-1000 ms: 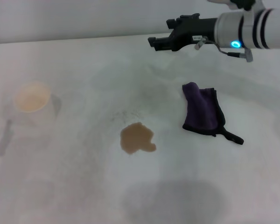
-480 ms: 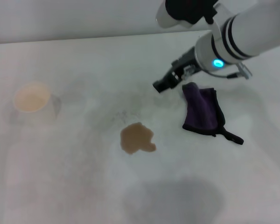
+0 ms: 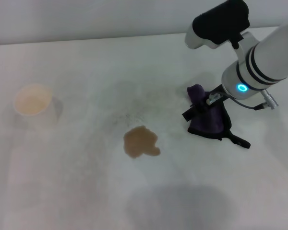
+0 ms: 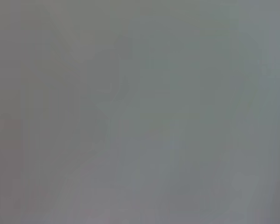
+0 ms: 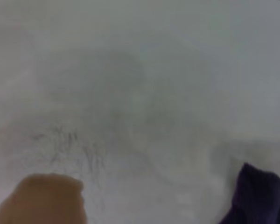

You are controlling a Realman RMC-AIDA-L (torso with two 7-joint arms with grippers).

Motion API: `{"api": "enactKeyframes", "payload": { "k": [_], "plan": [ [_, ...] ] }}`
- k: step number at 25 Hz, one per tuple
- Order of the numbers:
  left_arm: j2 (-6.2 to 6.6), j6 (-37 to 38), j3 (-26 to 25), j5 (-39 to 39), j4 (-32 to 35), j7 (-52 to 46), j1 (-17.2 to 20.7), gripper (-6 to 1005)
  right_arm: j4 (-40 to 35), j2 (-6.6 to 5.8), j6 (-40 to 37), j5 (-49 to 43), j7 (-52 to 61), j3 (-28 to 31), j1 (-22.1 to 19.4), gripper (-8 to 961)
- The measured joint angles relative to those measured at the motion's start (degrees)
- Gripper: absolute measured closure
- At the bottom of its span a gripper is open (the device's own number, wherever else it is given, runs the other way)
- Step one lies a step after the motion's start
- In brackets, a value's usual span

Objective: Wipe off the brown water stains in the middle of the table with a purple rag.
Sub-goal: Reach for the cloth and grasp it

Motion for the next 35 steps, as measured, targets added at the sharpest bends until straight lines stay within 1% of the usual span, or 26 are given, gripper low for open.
{"api": "enactKeyframes", "payload": {
  "k": [7, 14, 20, 29, 35],
  "plan": [
    [-0.09, -0.68, 0.00, 0.17, 0.18, 0.03, -0.10, 125, 1.52, -0.11, -0.66, -1.54, 1.36, 0.22, 1.27, 204],
    [-0.37, -1.05, -0.01, 0.30, 0.47, 0.03, -0.28, 125, 3.40, 0.07, -1.10, -3.32, 1.55, 0.18, 1.22, 226],
    [-0.37, -1.09, -0.01, 0.29, 0.49, 0.03, -0.34, 126, 6.16, 0.15, -2.03, -3.34, 1.67, 0.23, 1.70, 342],
    [-0.37, -1.56, -0.18, 0.00, 0.44, 0.03, -0.38, 125, 9.55, 0.05, -3.93, -2.98, 1.95, 1.05, 2.75, 427],
    [-0.37, -1.56, -0.45, -0.13, 0.47, 0.03, -0.38, 125, 10.42, -0.09, -4.75, -3.00, 2.54, 1.83, 2.78, 472]
  ]
}}
